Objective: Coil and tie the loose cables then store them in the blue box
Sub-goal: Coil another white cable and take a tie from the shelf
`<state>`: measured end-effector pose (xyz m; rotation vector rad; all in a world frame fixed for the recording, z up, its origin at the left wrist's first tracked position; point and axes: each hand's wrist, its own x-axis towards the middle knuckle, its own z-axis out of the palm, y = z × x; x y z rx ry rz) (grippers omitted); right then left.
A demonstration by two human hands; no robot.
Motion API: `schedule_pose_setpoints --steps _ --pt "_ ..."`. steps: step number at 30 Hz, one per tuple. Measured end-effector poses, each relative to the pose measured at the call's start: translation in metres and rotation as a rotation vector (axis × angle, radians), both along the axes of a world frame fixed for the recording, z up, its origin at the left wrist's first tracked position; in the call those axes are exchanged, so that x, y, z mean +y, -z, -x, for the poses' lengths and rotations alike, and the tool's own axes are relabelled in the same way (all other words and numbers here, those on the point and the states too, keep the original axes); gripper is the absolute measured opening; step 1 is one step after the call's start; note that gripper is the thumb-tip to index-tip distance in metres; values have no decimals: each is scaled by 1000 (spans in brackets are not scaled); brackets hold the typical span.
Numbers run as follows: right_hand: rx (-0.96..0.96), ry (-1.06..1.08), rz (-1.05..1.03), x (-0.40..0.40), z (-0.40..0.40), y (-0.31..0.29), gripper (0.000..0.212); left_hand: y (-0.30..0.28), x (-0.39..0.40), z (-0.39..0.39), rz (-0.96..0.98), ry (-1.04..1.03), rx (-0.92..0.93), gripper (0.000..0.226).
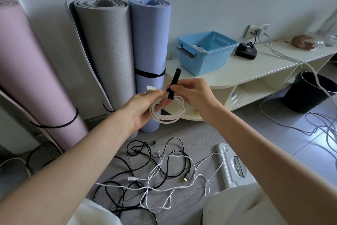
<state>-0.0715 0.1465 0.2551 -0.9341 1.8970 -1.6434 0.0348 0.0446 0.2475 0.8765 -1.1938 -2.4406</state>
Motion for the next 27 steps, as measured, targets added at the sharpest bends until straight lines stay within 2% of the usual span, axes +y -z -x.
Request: schedule_pose_setpoints --steps 6,12,16,23,27 --pt "-138 -101 -75 -2 4 -1 26 4 0 1 -43 3 -14 7" --pt "-172 -221 -164 2 13 -3 24 9 -2 2 33 -28 -62 4" --pt "-204 -194 -146 5 16 -4 19 6 3 2 136 -34 -55 10" --pt "-171 -134 -173 6 17 -4 12 0 10 4 87 4 -38 11" --pt "-253 -104 -209 4 17 -4 23 -1 8 3 222 8 -31 12"
